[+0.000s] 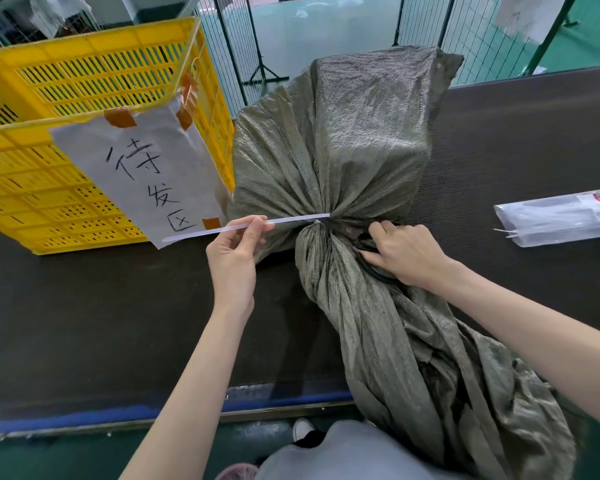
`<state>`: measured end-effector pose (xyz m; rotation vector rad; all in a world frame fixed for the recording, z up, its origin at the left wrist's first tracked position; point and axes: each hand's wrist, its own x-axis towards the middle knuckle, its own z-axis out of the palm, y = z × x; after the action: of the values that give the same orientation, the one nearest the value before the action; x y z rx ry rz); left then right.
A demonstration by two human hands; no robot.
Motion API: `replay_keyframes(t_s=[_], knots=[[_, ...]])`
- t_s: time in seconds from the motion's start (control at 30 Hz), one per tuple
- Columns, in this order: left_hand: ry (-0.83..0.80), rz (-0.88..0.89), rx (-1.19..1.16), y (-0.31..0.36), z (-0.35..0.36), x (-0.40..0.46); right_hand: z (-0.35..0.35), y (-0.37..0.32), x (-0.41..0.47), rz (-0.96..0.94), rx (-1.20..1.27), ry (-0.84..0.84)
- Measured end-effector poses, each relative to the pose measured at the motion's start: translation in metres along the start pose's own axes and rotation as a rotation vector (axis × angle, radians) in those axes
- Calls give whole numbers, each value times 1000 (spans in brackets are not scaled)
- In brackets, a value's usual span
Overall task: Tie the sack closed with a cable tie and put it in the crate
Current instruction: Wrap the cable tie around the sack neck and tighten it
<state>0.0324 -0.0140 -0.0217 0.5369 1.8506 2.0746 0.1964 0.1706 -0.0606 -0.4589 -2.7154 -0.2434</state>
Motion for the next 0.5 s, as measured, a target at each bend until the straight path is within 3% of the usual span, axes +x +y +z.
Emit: replay_keyframes(t_s=[0.17, 0.33, 0.5], knots=[[11, -69, -19, -11, -7, -7, 4, 2, -19, 135, 102, 27], [-12, -134, -40, -24, -4, -21, 7, 8, -60, 403, 299, 93], [-89, -199, -84, -30, 17, -37, 11, 25, -91, 730, 329, 17]])
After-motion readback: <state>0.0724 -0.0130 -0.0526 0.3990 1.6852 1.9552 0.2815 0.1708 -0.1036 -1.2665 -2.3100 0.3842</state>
